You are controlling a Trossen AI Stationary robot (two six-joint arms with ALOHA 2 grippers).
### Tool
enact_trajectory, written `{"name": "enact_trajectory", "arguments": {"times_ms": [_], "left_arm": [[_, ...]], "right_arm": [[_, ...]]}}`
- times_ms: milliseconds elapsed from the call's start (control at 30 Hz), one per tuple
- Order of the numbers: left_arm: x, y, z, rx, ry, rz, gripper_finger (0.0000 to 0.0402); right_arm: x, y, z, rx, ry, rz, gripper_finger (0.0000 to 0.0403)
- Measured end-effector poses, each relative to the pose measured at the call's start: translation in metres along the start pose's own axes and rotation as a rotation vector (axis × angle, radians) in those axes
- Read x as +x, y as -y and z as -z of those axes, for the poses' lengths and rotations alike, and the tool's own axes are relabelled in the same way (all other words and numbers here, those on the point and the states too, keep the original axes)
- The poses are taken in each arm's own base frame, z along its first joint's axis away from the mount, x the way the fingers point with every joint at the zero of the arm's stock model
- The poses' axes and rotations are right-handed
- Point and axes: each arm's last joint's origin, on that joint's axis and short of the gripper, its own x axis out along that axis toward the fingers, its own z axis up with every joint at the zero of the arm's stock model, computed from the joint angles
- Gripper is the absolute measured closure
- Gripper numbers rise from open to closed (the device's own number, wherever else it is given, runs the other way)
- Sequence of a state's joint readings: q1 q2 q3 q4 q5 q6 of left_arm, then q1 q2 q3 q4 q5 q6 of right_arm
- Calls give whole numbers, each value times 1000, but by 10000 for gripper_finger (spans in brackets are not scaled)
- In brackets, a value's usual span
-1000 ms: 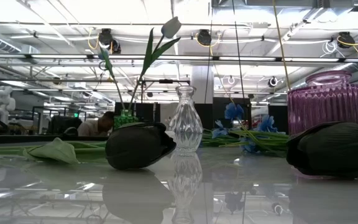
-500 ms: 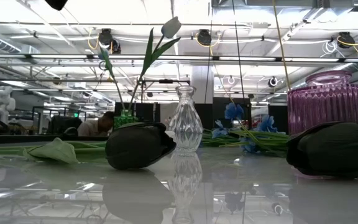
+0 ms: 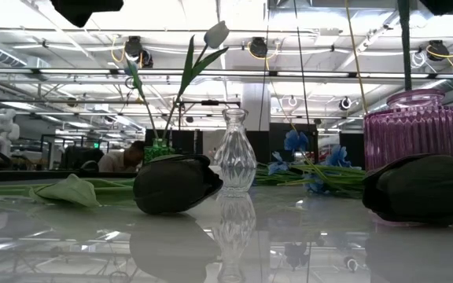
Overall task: Sort flowers into vase by color
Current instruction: Put the left blue flowers into the purple vase, then put the bottom blue flowers into the purple vase
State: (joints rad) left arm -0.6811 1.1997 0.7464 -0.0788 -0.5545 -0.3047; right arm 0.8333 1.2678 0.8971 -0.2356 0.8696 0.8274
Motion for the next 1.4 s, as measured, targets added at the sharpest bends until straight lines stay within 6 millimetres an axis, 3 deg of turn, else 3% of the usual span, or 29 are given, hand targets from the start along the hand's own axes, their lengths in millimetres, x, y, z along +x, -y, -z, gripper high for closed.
{"name": "enact_trajectory", "arguments": {"times_ms": [233,367,1033,1267,1400], "left_arm": [[1,1,0,0,-1,-1,167],[1,1,-1,-8,12,3,167],[1,1,-1,-9,12,0,167],[1,1,-1,-8,11,0,167],[1,1,-1,-8,11,0,167]], "right_arm": [[5,3,11,20,-19,21,390],[8,2,16,4,-32,29,368],[5,8,31,-36,-254,1,161],[-4,11,41,-85,-356,-3,138],[-10,21,48,-45,-418,100,138]]}}
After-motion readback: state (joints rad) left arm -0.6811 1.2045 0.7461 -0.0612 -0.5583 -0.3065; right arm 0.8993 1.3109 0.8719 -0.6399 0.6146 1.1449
